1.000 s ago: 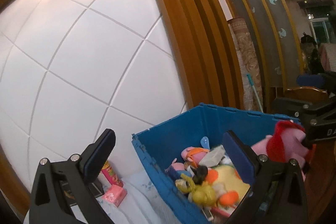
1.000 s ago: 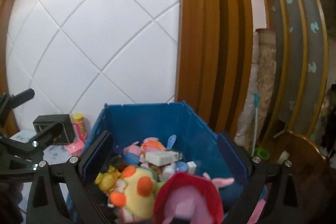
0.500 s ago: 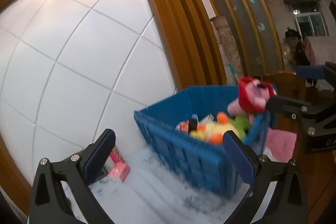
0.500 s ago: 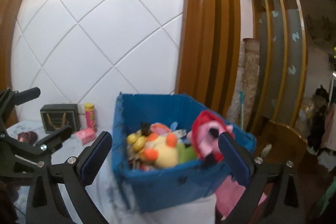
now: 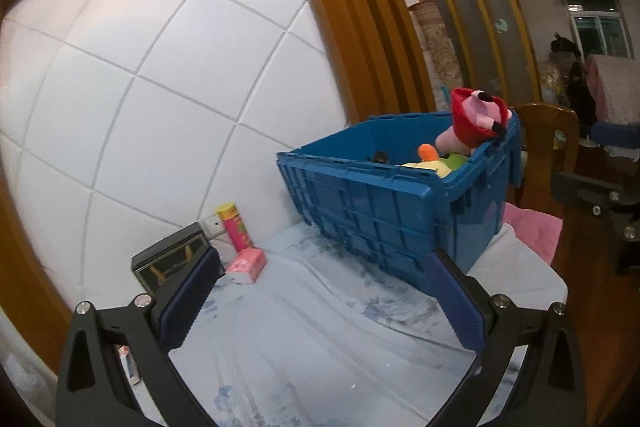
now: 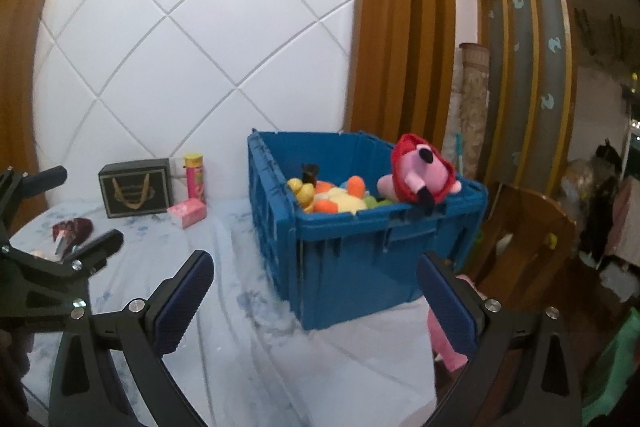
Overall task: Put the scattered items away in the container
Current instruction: 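Withdraw both tools from the crate back toward the bed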
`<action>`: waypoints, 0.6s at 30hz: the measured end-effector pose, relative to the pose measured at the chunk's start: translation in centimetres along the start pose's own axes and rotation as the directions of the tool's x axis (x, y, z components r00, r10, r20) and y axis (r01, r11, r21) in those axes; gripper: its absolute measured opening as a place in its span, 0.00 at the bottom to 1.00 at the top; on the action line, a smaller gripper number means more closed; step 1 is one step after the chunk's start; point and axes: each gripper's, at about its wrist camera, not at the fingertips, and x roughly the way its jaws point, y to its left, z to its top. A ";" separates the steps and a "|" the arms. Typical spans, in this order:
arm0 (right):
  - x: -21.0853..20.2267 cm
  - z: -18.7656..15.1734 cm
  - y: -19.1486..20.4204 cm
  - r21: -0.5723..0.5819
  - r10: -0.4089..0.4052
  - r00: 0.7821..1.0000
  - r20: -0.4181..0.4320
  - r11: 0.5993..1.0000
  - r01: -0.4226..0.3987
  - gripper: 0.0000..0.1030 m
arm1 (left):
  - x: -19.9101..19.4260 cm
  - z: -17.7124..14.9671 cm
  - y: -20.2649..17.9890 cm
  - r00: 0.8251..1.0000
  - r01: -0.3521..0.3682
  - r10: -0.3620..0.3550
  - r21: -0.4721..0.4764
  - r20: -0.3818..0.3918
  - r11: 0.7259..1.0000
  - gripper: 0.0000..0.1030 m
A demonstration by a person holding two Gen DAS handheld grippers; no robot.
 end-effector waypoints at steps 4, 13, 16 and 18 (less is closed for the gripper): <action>-0.1 -0.6 -0.3 -0.014 0.038 0.999 -0.015 0.999 -0.039 0.99 | -0.6 0.0 0.2 0.999 -0.042 0.042 -0.029 -0.017 0.999 1.00; -0.2 -0.7 -1.2 -0.056 0.110 0.993 -0.030 0.992 -0.112 0.99 | -2.2 -0.1 -0.8 0.988 -0.150 0.148 -0.064 -0.035 0.987 1.00; -0.3 -0.5 -1.3 -0.072 0.136 0.990 -0.024 0.988 -0.138 0.99 | -2.8 0.0 -1.4 0.976 -0.215 0.214 -0.064 -0.029 0.974 1.00; -0.3 -0.4 -1.3 -0.082 0.157 0.987 -0.022 0.984 -0.158 0.99 | -3.2 0.0 -1.8 0.958 -0.288 0.287 -0.067 -0.022 0.955 1.00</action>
